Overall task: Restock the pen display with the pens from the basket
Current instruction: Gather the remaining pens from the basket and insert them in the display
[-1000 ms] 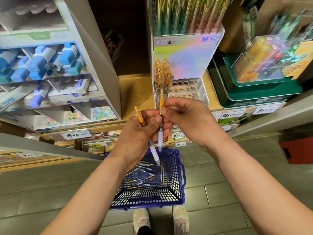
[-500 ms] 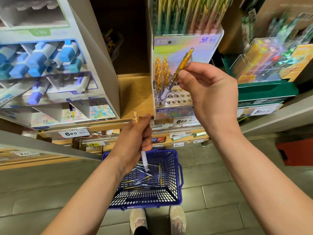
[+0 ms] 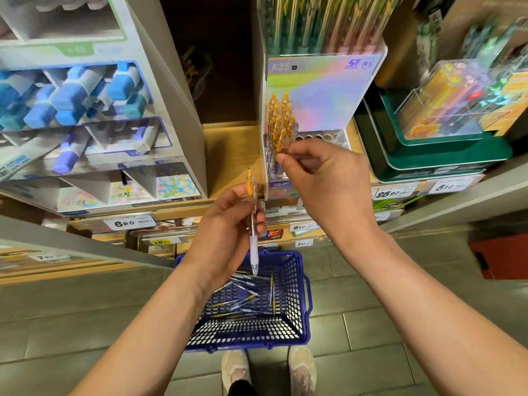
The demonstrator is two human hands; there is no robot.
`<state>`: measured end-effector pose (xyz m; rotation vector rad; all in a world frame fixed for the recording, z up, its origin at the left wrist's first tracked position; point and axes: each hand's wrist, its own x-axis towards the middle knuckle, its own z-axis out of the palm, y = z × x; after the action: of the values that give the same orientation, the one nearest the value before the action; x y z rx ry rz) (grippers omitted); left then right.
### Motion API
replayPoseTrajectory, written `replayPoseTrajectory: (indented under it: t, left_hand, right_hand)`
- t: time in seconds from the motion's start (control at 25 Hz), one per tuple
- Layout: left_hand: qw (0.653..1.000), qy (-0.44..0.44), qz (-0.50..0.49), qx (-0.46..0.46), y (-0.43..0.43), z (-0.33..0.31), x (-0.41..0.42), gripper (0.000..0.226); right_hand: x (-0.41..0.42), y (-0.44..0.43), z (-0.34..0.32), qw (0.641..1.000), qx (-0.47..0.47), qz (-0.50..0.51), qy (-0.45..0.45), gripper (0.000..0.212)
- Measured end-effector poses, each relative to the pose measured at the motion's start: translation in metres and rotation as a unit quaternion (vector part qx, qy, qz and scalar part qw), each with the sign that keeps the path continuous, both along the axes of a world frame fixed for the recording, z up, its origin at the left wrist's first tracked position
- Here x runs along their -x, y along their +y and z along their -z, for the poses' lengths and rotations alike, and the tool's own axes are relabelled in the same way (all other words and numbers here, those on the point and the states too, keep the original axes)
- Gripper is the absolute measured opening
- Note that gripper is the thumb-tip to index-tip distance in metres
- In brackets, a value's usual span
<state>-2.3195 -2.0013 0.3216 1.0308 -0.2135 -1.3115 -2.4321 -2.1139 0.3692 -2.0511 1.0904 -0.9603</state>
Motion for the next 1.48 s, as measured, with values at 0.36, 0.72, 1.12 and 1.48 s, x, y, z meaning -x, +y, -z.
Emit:
replayPoseTrajectory:
  t: [0.36, 0.72, 1.12, 1.48]
  left_hand:
    - [0.999, -0.024, 0.000, 0.046, -0.006, -0.002, 0.006, 0.021]
    - [0.998, -0.031, 0.045, -0.010, -0.004, -0.004, 0.009, 0.029]
    - [0.997, -0.036, 0.058, -0.023, 0.002, -0.010, 0.010, 0.028]
    - [0.997, -0.056, 0.050, -0.016, 0.004, -0.012, 0.011, 0.025]
  right_hand:
    - [0.019, 0.015, -0.001, 0.952, -0.299, -0.049, -0.033, 0.014]
    - [0.030, -0.008, -0.027, 0.953, -0.257, -0.017, -0.160, 0.009]
    - [0.014, -0.026, -0.020, 0.993, -0.055, -0.021, -0.106, 0.019]
    - [0.016, -0.015, 0.012, 0.992, 0.121, -0.025, 0.027, 0.013]
